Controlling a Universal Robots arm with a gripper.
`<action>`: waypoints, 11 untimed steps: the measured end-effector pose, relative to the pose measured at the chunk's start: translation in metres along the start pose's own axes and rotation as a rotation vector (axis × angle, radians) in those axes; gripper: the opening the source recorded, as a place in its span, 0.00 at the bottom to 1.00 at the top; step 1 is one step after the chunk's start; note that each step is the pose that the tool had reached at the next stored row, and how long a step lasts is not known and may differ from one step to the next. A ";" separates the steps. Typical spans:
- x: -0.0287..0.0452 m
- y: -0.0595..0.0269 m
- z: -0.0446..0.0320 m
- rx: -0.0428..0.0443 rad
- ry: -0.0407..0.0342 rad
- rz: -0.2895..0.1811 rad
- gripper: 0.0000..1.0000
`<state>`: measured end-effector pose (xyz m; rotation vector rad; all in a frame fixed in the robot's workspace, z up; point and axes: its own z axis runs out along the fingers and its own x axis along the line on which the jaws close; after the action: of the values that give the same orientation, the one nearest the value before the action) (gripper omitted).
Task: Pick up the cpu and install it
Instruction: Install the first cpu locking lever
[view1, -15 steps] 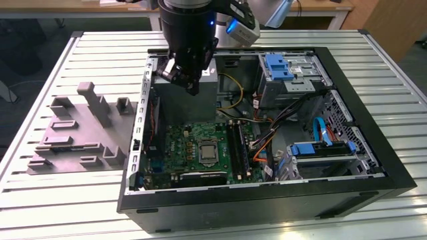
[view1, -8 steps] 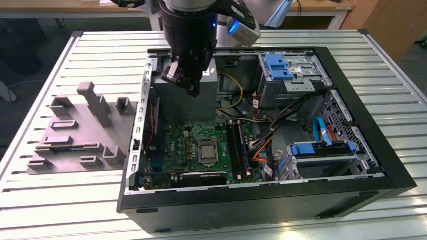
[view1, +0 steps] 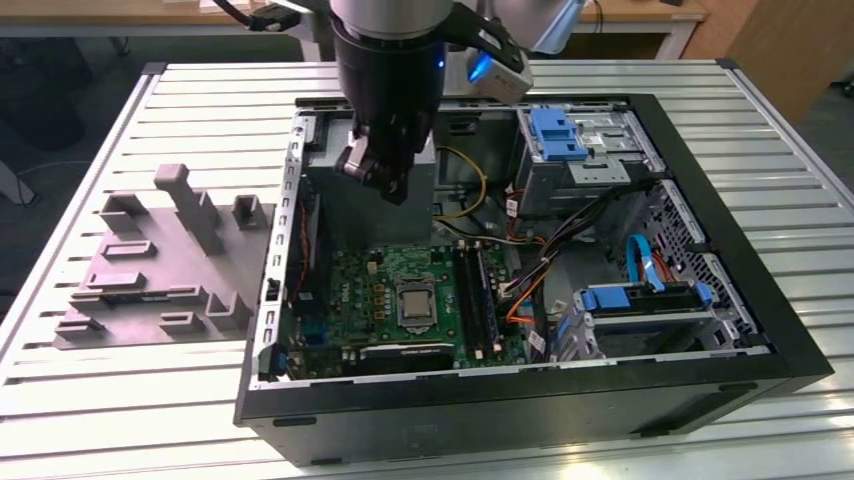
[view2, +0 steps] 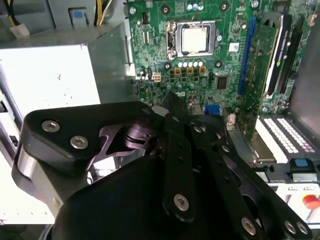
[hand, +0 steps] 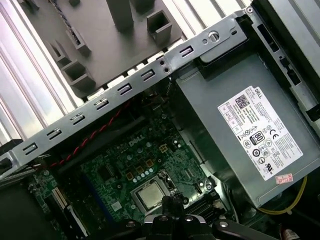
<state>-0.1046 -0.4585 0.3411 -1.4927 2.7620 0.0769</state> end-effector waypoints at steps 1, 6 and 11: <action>-0.0004 -0.0016 0.0008 0.0000 0.0000 0.000 0.11; -0.0036 -0.0082 0.0050 0.0000 0.0002 0.000 0.11; -0.0054 -0.0124 0.0106 0.0000 0.0002 0.000 0.11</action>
<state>-0.0915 -0.4603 0.3301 -1.4930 2.7620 0.0768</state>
